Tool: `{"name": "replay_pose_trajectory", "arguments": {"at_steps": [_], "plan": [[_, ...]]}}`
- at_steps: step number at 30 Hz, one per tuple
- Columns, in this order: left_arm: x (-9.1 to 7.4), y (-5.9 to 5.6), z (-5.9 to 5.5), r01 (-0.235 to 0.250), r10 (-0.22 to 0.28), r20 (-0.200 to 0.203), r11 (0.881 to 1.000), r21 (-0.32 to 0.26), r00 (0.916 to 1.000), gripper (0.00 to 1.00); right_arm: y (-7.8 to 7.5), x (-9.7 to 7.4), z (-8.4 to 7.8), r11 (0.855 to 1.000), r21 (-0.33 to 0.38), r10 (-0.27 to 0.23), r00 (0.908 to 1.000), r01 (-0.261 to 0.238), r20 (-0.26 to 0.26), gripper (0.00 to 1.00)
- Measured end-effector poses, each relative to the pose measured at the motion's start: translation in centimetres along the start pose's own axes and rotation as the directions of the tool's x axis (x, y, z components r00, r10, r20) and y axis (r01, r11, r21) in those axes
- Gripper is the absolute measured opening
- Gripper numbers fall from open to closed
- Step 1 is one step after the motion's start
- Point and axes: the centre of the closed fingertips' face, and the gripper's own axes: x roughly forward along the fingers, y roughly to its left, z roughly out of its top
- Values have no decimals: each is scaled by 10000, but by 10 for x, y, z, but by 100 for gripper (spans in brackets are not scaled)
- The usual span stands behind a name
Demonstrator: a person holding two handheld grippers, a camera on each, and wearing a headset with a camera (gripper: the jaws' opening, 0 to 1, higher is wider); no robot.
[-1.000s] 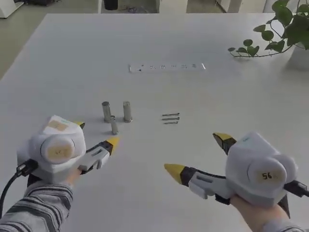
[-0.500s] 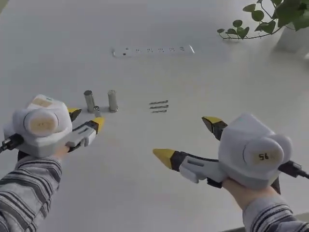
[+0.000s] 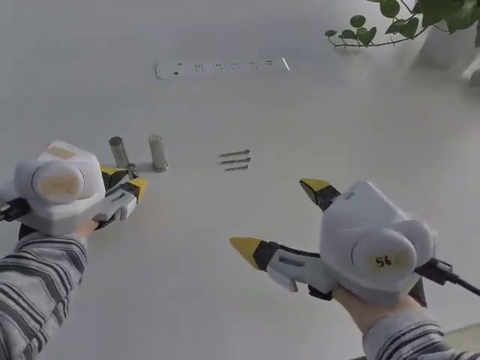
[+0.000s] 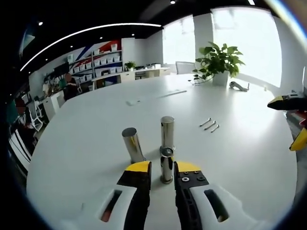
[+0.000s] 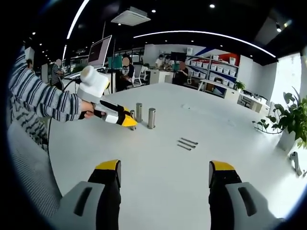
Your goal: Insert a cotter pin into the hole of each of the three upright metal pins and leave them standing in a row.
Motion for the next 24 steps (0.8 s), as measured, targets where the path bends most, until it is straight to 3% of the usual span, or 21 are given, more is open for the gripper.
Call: {"name": "replay_pose_trajectory", "arguments": {"at_steps": [9,24], "plan": [[6,-4,0,283,-283,63,9996,-17,9996,6,-4,1,-9,9997,-7,-234,9992,233,-327,72],[6,1,0,-410,420,132,9966,-716,9990,6,-7,2,-14,9992,99,-393,9981,399,-480,72]]}}
